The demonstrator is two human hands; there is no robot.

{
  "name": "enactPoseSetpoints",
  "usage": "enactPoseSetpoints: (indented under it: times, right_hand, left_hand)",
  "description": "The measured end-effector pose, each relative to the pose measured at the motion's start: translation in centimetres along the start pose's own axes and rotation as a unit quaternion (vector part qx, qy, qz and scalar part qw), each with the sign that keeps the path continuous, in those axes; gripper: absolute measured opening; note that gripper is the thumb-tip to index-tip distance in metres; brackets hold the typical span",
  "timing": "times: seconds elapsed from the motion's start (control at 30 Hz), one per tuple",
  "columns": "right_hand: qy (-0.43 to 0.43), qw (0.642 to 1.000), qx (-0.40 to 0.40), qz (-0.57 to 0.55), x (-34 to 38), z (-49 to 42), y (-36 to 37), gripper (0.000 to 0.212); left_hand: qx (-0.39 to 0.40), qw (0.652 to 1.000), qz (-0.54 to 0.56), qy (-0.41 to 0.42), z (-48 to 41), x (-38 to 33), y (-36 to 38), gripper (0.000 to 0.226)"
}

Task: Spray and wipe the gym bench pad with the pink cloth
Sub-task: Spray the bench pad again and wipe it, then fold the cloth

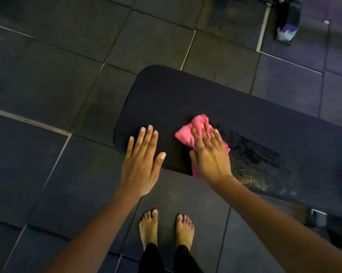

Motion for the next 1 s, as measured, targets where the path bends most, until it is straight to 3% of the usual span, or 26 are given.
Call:
enactPoseSetpoints:
  times: [0.1,0.33,0.43,0.5,0.57,0.63,0.73,0.8,0.9,1.0]
  right_hand:
    - [0.051,0.995,-0.02,-0.08,1.6,-3.0,0.8,0.062]
    - [-0.062,0.996,0.012,-0.054,0.0,4.7,0.2,0.065]
    - [0.058,0.985,-0.032,-0.158,-3.4,6.0,-1.2,0.06]
    - [0.179,0.936,-0.118,-0.28,-6.7,5.7,-2.8,0.056]
    - [0.218,0.906,-0.186,-0.311,-9.2,4.1,-4.3,0.05]
    - [0.205,0.919,-0.185,-0.282,-10.8,1.0,-4.6,0.047]
    - [0.202,0.965,-0.084,-0.143,-11.5,-3.3,-2.3,0.051]
    - [0.145,0.984,-0.065,-0.081,-9.2,-4.4,-1.5,0.054]
    - [-0.013,0.995,-0.031,-0.092,-3.5,-2.4,-0.2,0.058]
    - [-0.068,0.99,0.028,-0.124,-0.6,2.0,0.6,0.059]
  left_hand:
    - [-0.012,1.0,-0.007,-0.007,-0.6,-0.5,0.8,0.061]
    - [0.008,0.998,-0.067,0.011,-0.6,-1.8,2.0,0.063]
    - [0.011,0.996,-0.082,0.021,-0.3,-1.6,2.4,0.061]
    - [0.009,0.996,-0.084,0.019,-0.4,-1.5,2.6,0.06]
    - [0.007,0.996,-0.086,0.014,-0.5,-1.5,2.7,0.06]
    - [0.006,0.996,-0.09,0.019,-0.5,-1.4,2.8,0.06]
    - [0.003,0.995,-0.093,0.027,-0.4,-1.3,2.8,0.058]
    - [-0.002,0.997,-0.079,0.021,-0.4,-1.3,2.6,0.057]
    - [-0.013,0.998,-0.052,0.012,-0.3,-1.6,2.4,0.056]
    - [-0.011,0.999,-0.036,0.011,0.2,-2.2,2.3,0.056]
Point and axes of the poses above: each hand's wrist, its own z-axis away from the middle knuckle, its own y-axis out of the palm, x = y × z, the point moved 6 cm from there along -z, towards the middle knuckle, and after that the axes turned 6 degrees about -y, right-handed, at the moved point
